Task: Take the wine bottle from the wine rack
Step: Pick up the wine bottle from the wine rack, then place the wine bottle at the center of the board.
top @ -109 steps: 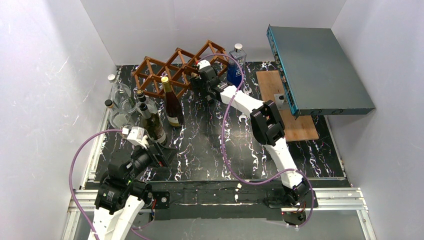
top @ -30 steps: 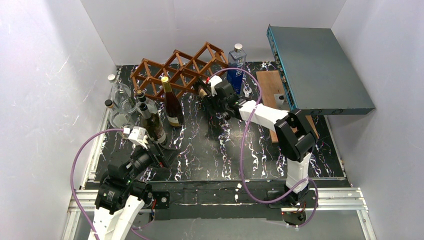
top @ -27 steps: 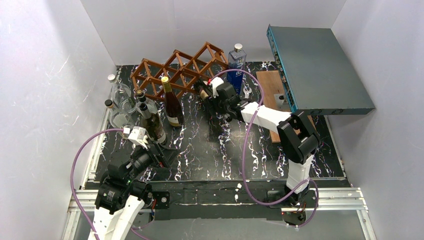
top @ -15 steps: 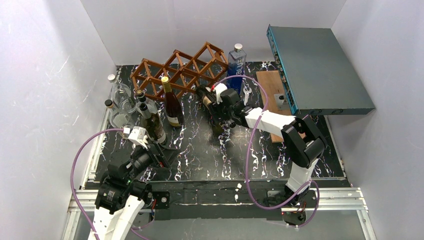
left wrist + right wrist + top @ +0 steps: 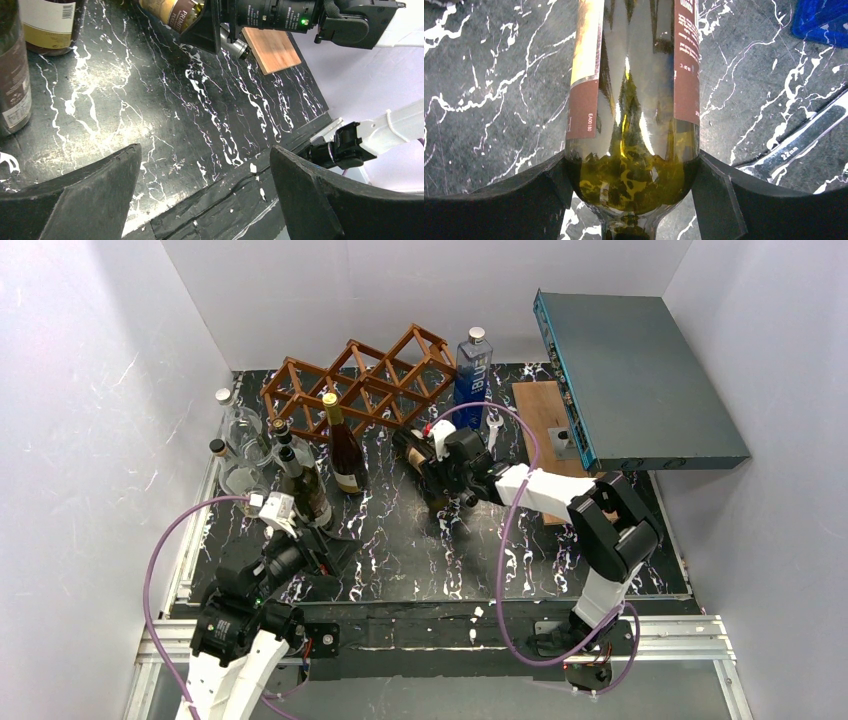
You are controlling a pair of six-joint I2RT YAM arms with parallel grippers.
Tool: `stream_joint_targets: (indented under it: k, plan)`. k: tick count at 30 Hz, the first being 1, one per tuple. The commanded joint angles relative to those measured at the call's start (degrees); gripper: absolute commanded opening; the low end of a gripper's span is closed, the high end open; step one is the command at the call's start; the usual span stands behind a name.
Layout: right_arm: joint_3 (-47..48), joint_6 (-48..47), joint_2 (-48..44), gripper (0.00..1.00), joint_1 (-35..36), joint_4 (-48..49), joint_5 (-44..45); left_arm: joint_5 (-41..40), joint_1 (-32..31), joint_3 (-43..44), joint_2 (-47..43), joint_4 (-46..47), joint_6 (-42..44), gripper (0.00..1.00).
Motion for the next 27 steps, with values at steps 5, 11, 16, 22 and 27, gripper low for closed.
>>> stream_joint_targets:
  k: [5, 11, 16, 22, 27]
  plan:
    - [-1.3, -10.2, -10.6, 0.17, 0.2, -1.4, -4.9, 10.8, 0.2, -1.3, 4.3, 4.6, 1.7, 0.99]
    - [-2.3, -17.1, -15.2, 0.17, 0.2, -9.6, -9.0, 15.7, 0.1, -0.6, 7.2, 7.0, 3.9, 0.99]
    - [-4.0, -21.6, -18.2, 0.17, 0.2, -14.1, -12.5, 18.1, -0.9, 0.4, 9.5, 10.0, 6.3, 0.99]
    - [-5.0, -25.5, -19.8, 0.17, 0.2, -18.8, -14.7, 10.4, -13.0, 1.5, 15.9, 12.9, 10.9, 0.99]
    - [-5.5, -27.5, -20.8, 0.14, 0.1, -22.4, -15.1, -6.4, -31.4, 4.3, 24.1, 14.2, 20.5, 0.99]
